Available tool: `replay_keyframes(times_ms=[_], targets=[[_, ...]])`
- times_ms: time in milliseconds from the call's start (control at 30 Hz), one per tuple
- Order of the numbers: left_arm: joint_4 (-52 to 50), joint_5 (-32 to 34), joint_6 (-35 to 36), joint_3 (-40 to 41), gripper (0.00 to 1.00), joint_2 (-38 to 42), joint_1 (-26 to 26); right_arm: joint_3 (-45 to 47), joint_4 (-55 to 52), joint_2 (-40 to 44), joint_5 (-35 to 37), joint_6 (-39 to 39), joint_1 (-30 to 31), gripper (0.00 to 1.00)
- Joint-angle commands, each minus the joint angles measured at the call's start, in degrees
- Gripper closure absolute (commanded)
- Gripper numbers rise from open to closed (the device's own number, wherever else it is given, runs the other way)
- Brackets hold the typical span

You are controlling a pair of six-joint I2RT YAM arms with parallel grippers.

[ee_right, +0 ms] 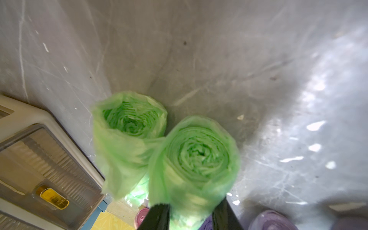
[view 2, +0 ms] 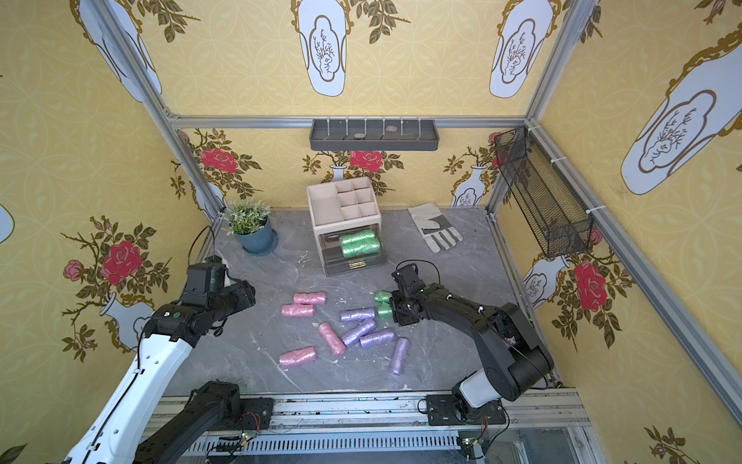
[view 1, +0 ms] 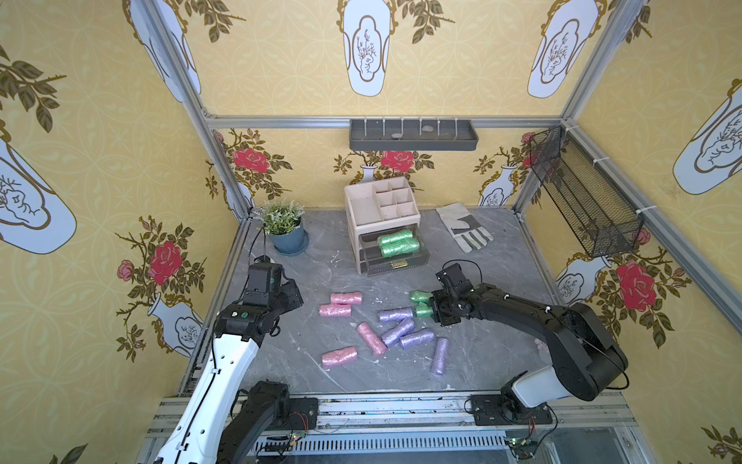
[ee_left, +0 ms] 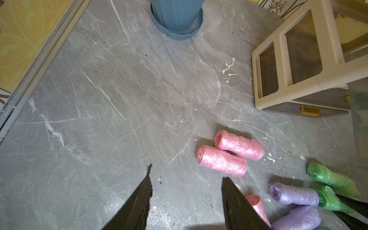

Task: Sort the rolls of trash bags by color and place them into the drawer
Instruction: Pick up the roll of trash bags from the center of the board.

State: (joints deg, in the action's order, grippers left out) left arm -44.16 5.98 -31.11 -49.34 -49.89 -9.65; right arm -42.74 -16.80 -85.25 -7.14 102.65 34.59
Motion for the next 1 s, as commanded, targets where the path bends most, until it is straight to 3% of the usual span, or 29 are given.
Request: replay_keyframes(times_ms=[0, 233, 433, 667, 967], targets=[[0.6, -0.2, 0.2, 0.1, 0.42, 0.0, 0.2, 0.8, -1.4, 1.4, 0.9, -0.7, -0.8, 0.68], [0.6, -0.3, 0.3, 0.1, 0.42, -0.2, 0.2, 3.0, -6.1, 7.4, 1.3, -2.6, -4.4, 0.69], [0.6, -0.4, 0.3, 0.0, 0.42, -0.2, 0.3, 1.9, -17.1, 18.4, 3.7, -7.9, -11.5, 0.69], [0.7, -0.5, 0.3, 0.0, 0.42, -0.7, 0.3, -12.4, -30.9, 26.9, 8.4, -16.4, -18.7, 0.69], [0.4, 0.2, 0.3, -0.1, 0.42, -1.2, 0.4, -36.9, -31.1, 16.7, 2.0, -25.2, -17.9, 0.69]])
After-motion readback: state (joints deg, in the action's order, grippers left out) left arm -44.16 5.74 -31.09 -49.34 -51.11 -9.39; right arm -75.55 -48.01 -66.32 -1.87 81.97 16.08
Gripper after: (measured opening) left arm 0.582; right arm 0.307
